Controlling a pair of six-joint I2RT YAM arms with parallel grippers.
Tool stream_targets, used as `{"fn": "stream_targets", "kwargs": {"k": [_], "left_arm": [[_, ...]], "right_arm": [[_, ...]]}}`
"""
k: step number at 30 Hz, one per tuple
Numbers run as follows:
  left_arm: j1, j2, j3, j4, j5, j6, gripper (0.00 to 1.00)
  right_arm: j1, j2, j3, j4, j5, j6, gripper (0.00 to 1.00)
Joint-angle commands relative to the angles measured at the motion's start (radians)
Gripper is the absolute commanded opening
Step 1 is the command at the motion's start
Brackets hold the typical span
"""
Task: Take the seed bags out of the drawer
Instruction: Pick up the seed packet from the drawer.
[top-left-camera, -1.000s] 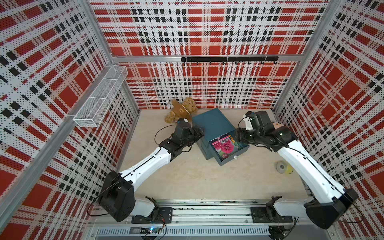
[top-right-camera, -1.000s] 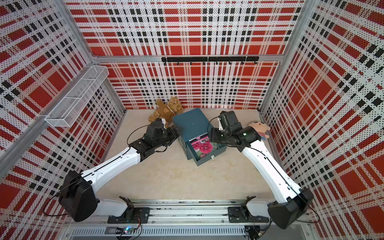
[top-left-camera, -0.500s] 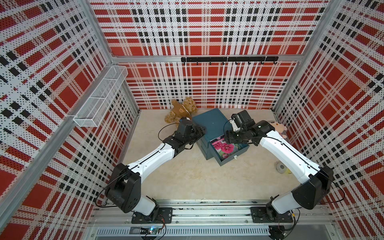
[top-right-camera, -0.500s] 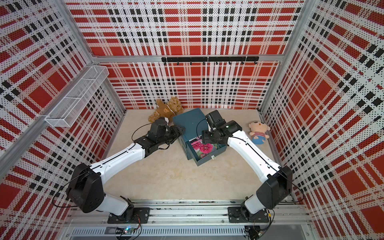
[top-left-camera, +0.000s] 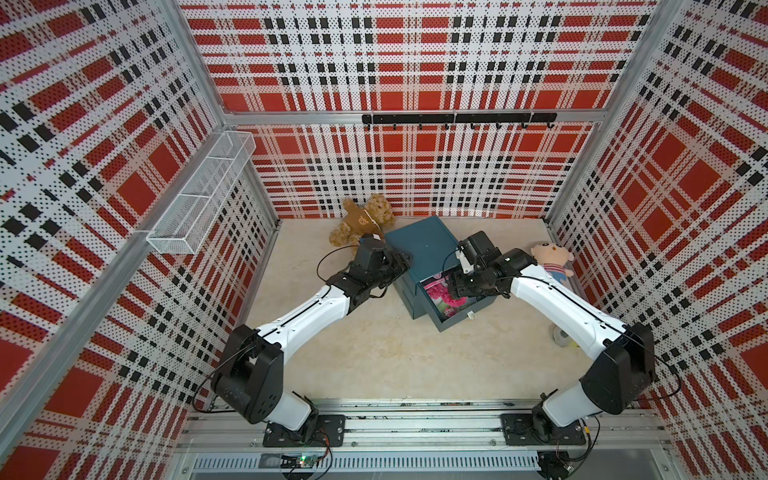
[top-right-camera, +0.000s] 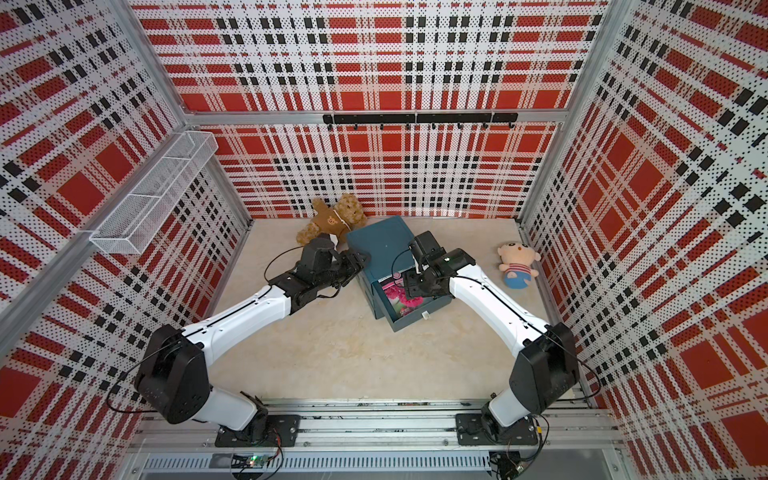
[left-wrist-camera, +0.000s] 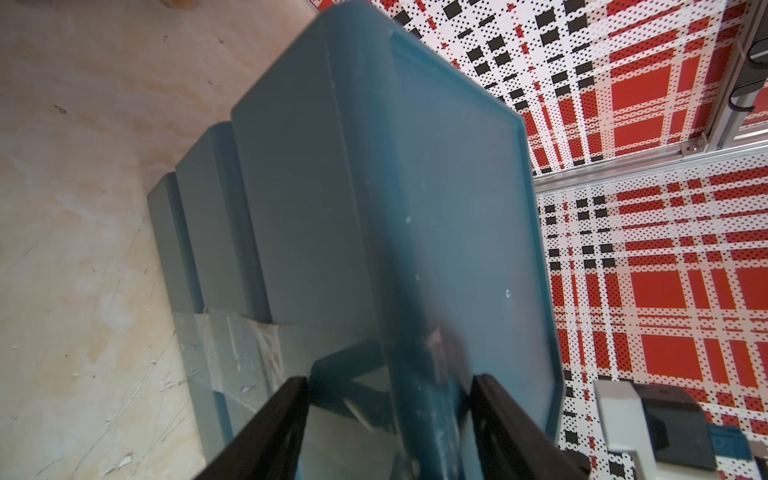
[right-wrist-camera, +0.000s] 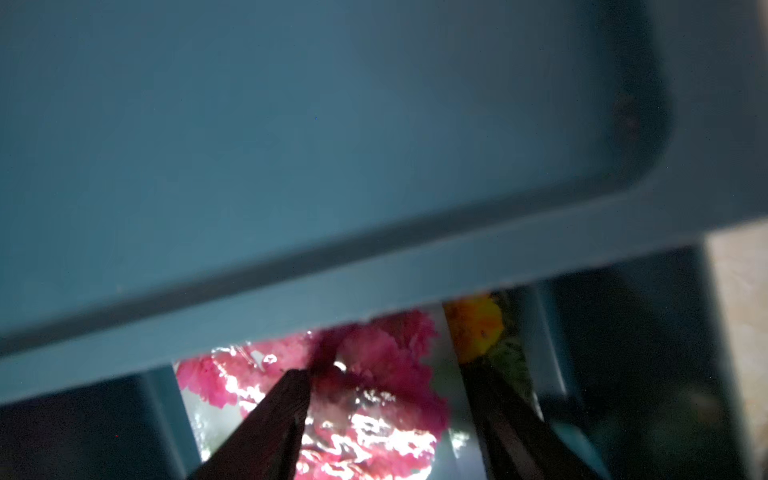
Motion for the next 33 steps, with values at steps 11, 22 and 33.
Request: {"fn": "stream_targets", "kwargs": {"k": [11, 22, 33], "left_arm": [[0.002, 0.016, 0.009, -0.012, 0.002, 0.001, 0.66], [0.002, 0.013, -0.001, -0.009, 0.004, -0.004, 0.66], [0.001, 0.01, -0.008, -0.003, 0.009, -0.005, 0.66]], "right_arm": [[-0.04, -0.003, -0.076, 0.193, -0.242, 0.106, 0.46], [-0.046, -0.045, -0.128, 0.281, -0.366, 0.206, 0.18], [-0.054, -0.078, -0.122, 0.296, -0.423, 0.238, 0.0]]}}
